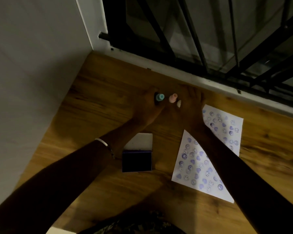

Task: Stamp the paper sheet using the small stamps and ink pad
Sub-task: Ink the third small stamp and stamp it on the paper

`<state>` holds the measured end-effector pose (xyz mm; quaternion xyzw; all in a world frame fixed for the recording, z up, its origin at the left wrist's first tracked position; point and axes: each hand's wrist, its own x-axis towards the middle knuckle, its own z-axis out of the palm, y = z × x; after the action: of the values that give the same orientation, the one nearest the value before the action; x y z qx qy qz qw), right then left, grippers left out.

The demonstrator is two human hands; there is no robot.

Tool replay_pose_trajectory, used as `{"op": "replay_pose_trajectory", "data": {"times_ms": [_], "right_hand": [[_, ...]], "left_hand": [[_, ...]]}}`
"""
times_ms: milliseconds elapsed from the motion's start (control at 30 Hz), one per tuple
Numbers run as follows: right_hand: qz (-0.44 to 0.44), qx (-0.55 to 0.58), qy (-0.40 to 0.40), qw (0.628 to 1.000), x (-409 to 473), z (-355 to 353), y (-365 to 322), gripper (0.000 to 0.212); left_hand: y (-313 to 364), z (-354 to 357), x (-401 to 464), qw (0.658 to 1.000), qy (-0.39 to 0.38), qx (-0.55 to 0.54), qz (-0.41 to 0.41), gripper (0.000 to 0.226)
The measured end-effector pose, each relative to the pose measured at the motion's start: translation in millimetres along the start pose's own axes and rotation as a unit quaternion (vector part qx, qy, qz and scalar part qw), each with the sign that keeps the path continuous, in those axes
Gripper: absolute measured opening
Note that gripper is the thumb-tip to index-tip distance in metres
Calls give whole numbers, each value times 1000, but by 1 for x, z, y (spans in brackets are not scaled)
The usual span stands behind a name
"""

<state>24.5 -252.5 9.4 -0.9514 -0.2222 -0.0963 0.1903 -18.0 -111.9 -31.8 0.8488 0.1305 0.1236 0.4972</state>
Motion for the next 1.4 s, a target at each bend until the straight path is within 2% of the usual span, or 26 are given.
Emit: {"op": "replay_pose_trajectory", "data": {"times_ms": [100, 233, 333, 433, 567, 733, 800, 867, 967, 1033, 1100, 1167, 1267, 1400], "right_hand": [[-33, 43, 25, 998, -21, -15, -21, 44], [-44, 92, -41, 994, -52, -24, -42, 32], [-43, 146, -67, 986, -72, -29, -50, 23], [-29, 145, -81, 986, -90, -34, -57, 23], [-24, 151, -97, 983, -110, -40, -67, 14], [-62, 164, -128, 976, -135, -51, -79, 9], [-80, 166, -116, 976, -142, -55, -79, 12], [-75, 151, -109, 980, -149, -56, -77, 14], [-62, 109, -129, 984, -164, -51, -74, 16], [-64, 80, -151, 983, -175, -46, -78, 18], [-83, 53, -162, 982, -182, -38, -84, 20], [-113, 19, -165, 980, -183, -28, -90, 21], [-144, -30, -165, 975, -178, -14, -94, 26], [-159, -44, -171, 971, -175, -4, -96, 35]], "left_hand": [[6, -7, -19, 1000, -2, -24, 0, 34], [12, -16, -51, 999, -13, -9, 33, 16], [20, -25, -79, 999, -9, -17, 40, 24], [26, -34, -106, 997, -22, -55, 49, 18], [24, -42, -131, 998, -46, -30, 27, 26], [19, -56, -155, 997, -76, -18, 20, 21], [13, -64, -163, 996, -73, -47, -20, 20], [5, -73, -167, 991, -34, -85, -95, 18], [-7, -84, -171, 959, 49, -185, -211, 24], [-10, -88, -175, 947, 67, -217, -228, 23], [-12, -89, -181, 955, 73, -191, -214, 12], [-16, -88, -190, 973, 67, -121, -183, 10], [-26, -83, -201, 990, 40, -37, -132, 9], [-30, -74, -210, 994, 0, 50, -95, 18]]}}
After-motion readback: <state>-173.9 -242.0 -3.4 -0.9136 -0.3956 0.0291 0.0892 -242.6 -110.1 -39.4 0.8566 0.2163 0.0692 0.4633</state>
